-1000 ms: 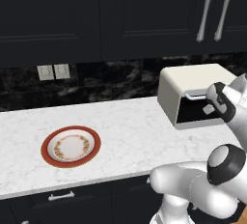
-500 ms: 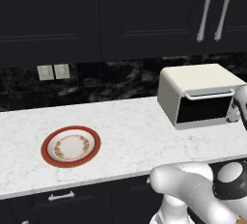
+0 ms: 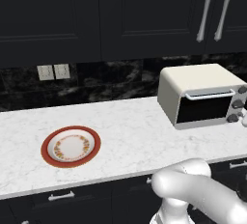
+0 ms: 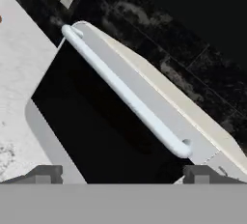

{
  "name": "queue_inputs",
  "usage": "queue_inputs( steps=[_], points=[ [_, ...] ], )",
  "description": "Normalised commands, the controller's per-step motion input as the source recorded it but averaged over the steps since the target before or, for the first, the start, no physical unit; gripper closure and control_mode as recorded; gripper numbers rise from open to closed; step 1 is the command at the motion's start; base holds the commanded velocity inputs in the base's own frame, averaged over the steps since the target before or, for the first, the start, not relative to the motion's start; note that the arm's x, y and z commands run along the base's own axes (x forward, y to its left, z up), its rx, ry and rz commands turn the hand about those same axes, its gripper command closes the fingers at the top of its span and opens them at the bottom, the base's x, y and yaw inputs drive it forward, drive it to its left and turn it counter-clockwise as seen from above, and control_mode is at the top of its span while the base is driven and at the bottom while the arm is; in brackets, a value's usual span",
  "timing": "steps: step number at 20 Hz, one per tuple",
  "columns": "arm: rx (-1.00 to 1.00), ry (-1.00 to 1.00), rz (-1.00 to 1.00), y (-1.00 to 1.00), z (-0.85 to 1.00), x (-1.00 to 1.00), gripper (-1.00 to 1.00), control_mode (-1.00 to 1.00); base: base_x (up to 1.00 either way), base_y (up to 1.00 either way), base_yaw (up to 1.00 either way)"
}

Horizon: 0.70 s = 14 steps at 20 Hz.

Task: Pick up the kebab skewer and baguette bread, and place them inside the toaster oven. Close the toaster oven door and start by setting the timer.

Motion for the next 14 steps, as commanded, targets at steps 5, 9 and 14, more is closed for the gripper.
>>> queue_inputs(
  steps=[5, 9, 14],
  points=[
    [-0.16, -0.34, 0.22, -0.40, 0.00, 0.32, -1.00, -1.00, 0.00, 0.00, 0.00],
    [-0.15, -0.17, 0.15, -0.43, -0.03, 0.37, -1.00, -1.00, 0.00, 0.00, 0.00],
    [-0.24, -0.07, 0.14, -0.23, -0.25, 0.35, -1.00, -1.00, 0.00, 0.00, 0.00]
  ],
)
